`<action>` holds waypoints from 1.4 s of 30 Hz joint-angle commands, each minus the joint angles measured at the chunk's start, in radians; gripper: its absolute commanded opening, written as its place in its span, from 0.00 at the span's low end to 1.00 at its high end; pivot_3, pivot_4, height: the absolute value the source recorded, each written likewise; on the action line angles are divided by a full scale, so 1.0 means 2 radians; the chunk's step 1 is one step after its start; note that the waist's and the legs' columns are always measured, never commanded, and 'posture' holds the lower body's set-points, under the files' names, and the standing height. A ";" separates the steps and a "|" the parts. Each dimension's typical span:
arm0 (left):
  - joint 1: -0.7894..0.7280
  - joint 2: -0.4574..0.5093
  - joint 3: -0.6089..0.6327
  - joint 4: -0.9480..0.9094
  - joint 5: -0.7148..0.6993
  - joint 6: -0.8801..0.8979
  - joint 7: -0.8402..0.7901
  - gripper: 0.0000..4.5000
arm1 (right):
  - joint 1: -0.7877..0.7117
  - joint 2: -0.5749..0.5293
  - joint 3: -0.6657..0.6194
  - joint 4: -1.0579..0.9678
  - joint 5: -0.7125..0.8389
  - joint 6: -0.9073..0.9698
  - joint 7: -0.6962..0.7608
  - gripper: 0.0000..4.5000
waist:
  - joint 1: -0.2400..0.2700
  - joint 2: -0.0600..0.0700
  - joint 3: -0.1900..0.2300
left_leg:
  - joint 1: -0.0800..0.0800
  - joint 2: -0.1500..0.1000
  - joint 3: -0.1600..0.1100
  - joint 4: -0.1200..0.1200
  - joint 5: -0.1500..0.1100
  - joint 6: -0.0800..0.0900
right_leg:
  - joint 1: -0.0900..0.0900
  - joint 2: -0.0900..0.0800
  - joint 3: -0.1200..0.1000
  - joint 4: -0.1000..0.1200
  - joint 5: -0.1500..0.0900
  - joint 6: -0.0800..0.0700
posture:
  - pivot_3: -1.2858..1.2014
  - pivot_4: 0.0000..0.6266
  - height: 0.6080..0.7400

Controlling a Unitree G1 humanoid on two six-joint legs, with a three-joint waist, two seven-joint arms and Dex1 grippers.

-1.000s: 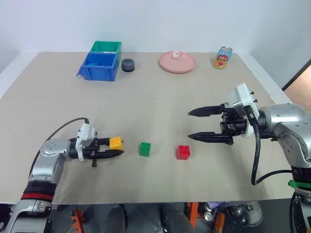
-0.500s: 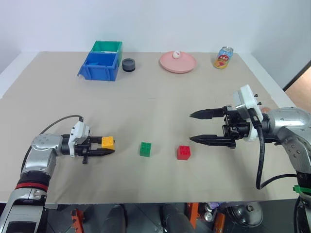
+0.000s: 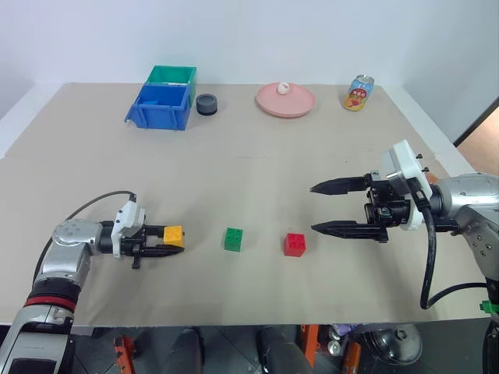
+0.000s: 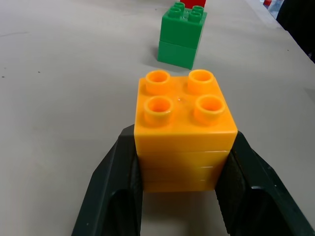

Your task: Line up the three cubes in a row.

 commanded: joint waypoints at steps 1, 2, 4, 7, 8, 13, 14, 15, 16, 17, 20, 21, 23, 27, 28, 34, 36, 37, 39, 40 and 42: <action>-0.016 -0.010 0.001 0.007 0.006 -0.018 -0.013 0.30 | -0.009 0.000 -0.006 -0.005 0.005 -0.005 -0.002 0.85 | 0.000 0.000 0.000 | 0.000 0.000 0.000 0.000 0.000 0.000 | 0.000 0.000 0.000 0.000 0.000 0.000 | 0.52 0.24 1.00; -0.019 -0.015 0.000 0.008 0.007 -0.019 -0.013 0.30 | -0.009 0.000 -0.006 -0.005 0.005 -0.005 -0.002 0.85 | 0.000 0.000 0.000 | 0.000 0.000 0.000 0.000 0.000 0.000 | 0.000 0.000 0.000 0.000 0.000 0.000 | 0.52 0.24 1.00; -0.026 -0.025 -0.001 0.012 0.009 -0.023 -0.013 0.30 | -0.010 0.000 -0.005 -0.006 0.005 -0.004 -0.002 0.85 | 0.000 0.000 0.000 | 0.000 0.000 0.000 0.000 0.000 0.000 | 0.000 0.000 0.000 0.000 0.000 0.000 | 0.52 0.24 1.00; -0.041 -0.039 -0.003 0.020 0.013 -0.025 -0.013 0.30 | -0.011 0.001 -0.005 -0.007 0.005 -0.003 -0.004 0.85 | 0.000 0.000 0.000 | 0.000 0.000 0.000 0.000 0.000 0.000 | 0.000 0.000 0.000 0.000 0.000 0.000 | 0.52 0.24 1.00; -0.044 -0.041 -0.003 0.023 0.014 -0.025 -0.013 0.30 | -0.010 0.001 -0.006 -0.008 0.006 -0.002 -0.005 0.85 | 0.000 0.000 0.000 | 0.000 0.000 0.000 0.000 0.000 0.000 | 0.000 0.000 0.000 0.000 0.000 0.000 | 0.52 0.24 1.00; -0.050 -0.045 -0.020 0.030 0.015 -0.036 -0.013 0.30 | -0.007 -0.001 -0.008 -0.012 0.008 0.000 -0.009 0.85 | -0.001 0.000 0.000 | 0.000 0.000 0.000 0.000 0.000 0.000 | 0.000 0.000 0.000 0.000 0.000 0.000 | 0.52 0.24 1.00; -0.053 -0.045 -0.024 0.036 0.017 -0.043 -0.013 0.30 | -0.005 -0.002 -0.009 -0.013 0.009 0.000 -0.010 0.85 | -0.001 0.000 0.000 | 0.000 0.000 0.000 0.000 0.000 0.000 | 0.000 0.000 0.000 0.000 0.000 0.000 | 0.52 0.24 1.00; -0.055 -0.045 -0.027 0.040 0.018 -0.046 -0.013 0.30 | -0.004 -0.002 -0.010 -0.015 0.009 0.001 -0.010 0.85 | -0.001 0.000 0.000 | 0.000 0.000 0.000 0.000 0.000 0.000 | 0.000 0.000 0.000 0.000 0.000 0.000 | 0.52 0.24 1.00; -0.058 -0.045 -0.029 0.046 0.018 -0.049 -0.013 0.30 | -0.003 -0.003 -0.011 -0.016 0.010 0.002 -0.011 0.85 | -0.001 0.000 0.000 | 0.000 0.000 0.000 0.000 0.000 0.000 | 0.000 0.000 0.000 0.000 0.000 0.000 | 0.52 0.24 1.00; -0.061 -0.045 -0.031 0.050 0.018 -0.052 -0.013 0.30 | -0.003 -0.003 -0.012 -0.017 0.011 0.002 -0.012 0.85 | 0.000 0.000 0.000 | 0.000 0.000 0.000 0.001 0.000 0.000 | 0.000 0.000 0.000 0.000 0.000 0.000 | 0.52 0.24 1.00; -0.069 -0.042 -0.040 0.068 0.019 -0.065 -0.013 0.30 | -0.002 -0.005 -0.013 -0.017 0.011 0.004 -0.013 0.85 | 0.000 0.000 0.000 | 0.000 0.000 0.000 0.001 0.000 0.000 | 0.000 0.000 0.000 0.000 0.001 0.000 | 0.52 0.24 1.00; -0.072 -0.040 -0.043 0.075 0.020 -0.070 -0.013 0.30 | -0.002 -0.005 -0.014 -0.017 0.012 0.004 -0.012 0.85 | 0.000 0.000 0.000 | 0.000 0.000 0.000 0.001 0.000 0.000 | 0.000 0.000 0.000 0.000 0.001 0.000 | 0.52 0.24 1.00; -0.081 -0.039 -0.045 0.094 0.023 -0.081 -0.013 0.30 | -0.001 -0.007 -0.016 -0.017 0.013 0.005 -0.012 0.85 | 0.000 0.000 0.000 | 0.000 0.000 0.000 0.001 0.000 0.000 | 0.000 0.000 0.000 0.000 0.001 0.001 | 0.52 0.24 1.00; -0.094 -0.043 -0.044 0.121 0.028 -0.098 -0.013 0.30 | -0.002 -0.007 -0.016 -0.016 0.012 0.006 -0.013 0.85 | 0.000 0.000 0.000 | 0.000 0.000 0.000 0.001 0.001 0.001 | 0.001 0.000 0.000 0.000 0.002 0.000 | 0.52 0.24 1.00; -0.095 -0.044 -0.042 0.125 0.030 -0.102 -0.013 0.30 | -0.003 -0.007 -0.016 -0.016 0.012 0.007 -0.013 0.85 | 0.000 0.000 0.000 | 0.000 0.000 0.000 0.001 0.001 0.002 | 0.001 0.000 0.000 0.000 0.002 -0.001 | 0.52 0.24 1.00; -0.100 -0.043 -0.043 0.140 0.030 -0.116 -0.013 0.30 | -0.004 -0.007 -0.015 -0.013 0.009 0.005 -0.010 0.85 | -0.001 0.000 0.000 | 0.001 0.000 0.000 0.001 0.003 0.004 | 0.001 0.000 0.000 0.000 0.003 -0.002 | 0.52 0.24 1.00; -0.100 -0.042 -0.044 0.140 0.029 -0.117 -0.013 0.30 | -0.006 -0.007 -0.014 -0.011 0.009 0.005 -0.009 0.85 | -0.001 0.000 0.000 | 0.001 0.000 0.000 0.001 0.003 0.004 | 0.001 0.000 0.000 0.000 0.003 -0.002 | 0.52 0.24 1.00; -0.100 -0.042 -0.044 0.141 0.029 -0.118 -0.013 0.30 | -0.007 -0.006 -0.013 -0.010 0.008 0.004 -0.009 0.85 | -0.001 0.000 0.000 | 0.001 0.000 0.000 0.001 0.003 0.004 | 0.001 0.000 0.000 0.000 0.003 -0.002 | 0.52 0.24 1.00; -0.101 -0.043 -0.043 0.142 0.029 -0.118 -0.013 0.30 | -0.009 -0.006 -0.012 -0.008 0.007 0.003 -0.008 0.85 | -0.001 0.000 0.000 | 0.001 0.000 0.000 0.001 0.003 0.004 | 0.001 0.000 0.000 0.000 0.003 -0.002 | 0.52 0.24 1.00; -0.101 -0.043 -0.043 0.142 0.029 -0.117 -0.013 0.30 | -0.010 -0.005 -0.011 -0.008 0.006 0.003 -0.008 0.85 | -0.001 0.000 0.000 | 0.001 0.000 0.000 0.001 0.003 0.004 | 0.001 0.000 0.000 0.000 0.003 -0.002 | 0.52 0.24 1.00; -0.101 -0.044 -0.041 0.142 0.028 -0.114 -0.013 0.30 | -0.011 -0.004 -0.010 -0.006 0.005 0.001 -0.007 0.85 | -0.001 0.000 0.000 | 0.001 0.000 0.000 0.001 0.003 0.004 | 0.001 0.000 0.000 0.000 0.003 -0.002 | 0.52 0.24 1.00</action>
